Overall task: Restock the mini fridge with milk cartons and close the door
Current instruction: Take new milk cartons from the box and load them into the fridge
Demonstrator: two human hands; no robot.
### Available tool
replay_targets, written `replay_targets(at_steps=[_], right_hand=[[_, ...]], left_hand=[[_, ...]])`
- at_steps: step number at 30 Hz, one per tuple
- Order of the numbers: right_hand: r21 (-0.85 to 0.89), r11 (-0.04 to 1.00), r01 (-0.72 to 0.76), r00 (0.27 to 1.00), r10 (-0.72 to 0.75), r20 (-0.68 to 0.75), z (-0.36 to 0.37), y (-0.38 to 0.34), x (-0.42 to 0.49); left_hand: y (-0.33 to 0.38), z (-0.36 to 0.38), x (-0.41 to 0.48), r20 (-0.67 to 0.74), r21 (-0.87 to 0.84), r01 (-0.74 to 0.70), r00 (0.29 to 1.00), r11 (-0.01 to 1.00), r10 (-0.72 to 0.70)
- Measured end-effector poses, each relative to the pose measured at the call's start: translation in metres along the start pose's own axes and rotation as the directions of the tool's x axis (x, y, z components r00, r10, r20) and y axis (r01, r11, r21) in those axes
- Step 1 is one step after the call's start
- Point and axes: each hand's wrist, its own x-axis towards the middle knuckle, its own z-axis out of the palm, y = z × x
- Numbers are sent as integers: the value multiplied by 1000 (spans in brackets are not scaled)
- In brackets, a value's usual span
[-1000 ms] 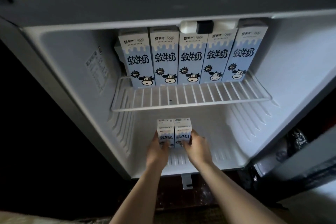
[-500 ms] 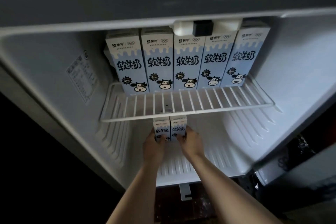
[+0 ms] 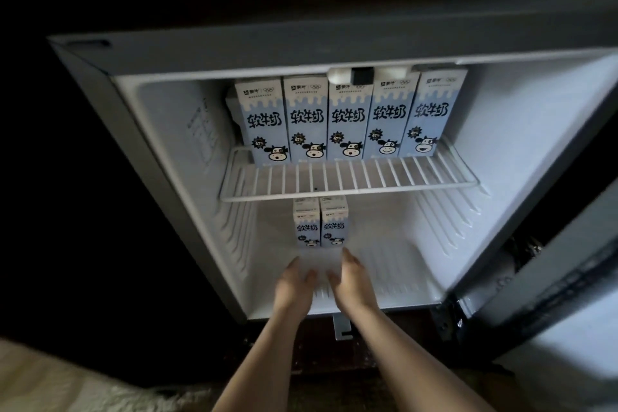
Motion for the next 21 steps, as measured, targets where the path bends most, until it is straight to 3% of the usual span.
replay_targets(at_steps=[7, 13, 16, 21], right_hand=[[-214, 950, 229, 971, -208, 113, -31, -27, -60], [-277, 857, 435, 900, -405, 163, -68, -93, -106], [-331, 782, 529, 849, -490, 199, -89, -131, -129], [-442, 634, 635, 771, -554, 314, -118, -200, -166]], left_hand=[[3, -57, -46, 98, 287, -83, 994, 954, 57], [36, -115, -95, 246, 635, -181, 969, 751, 25], [62, -149, -121, 244, 736, -215, 969, 642, 45], [86, -226, -166, 171, 807, -229, 973, 545, 155]])
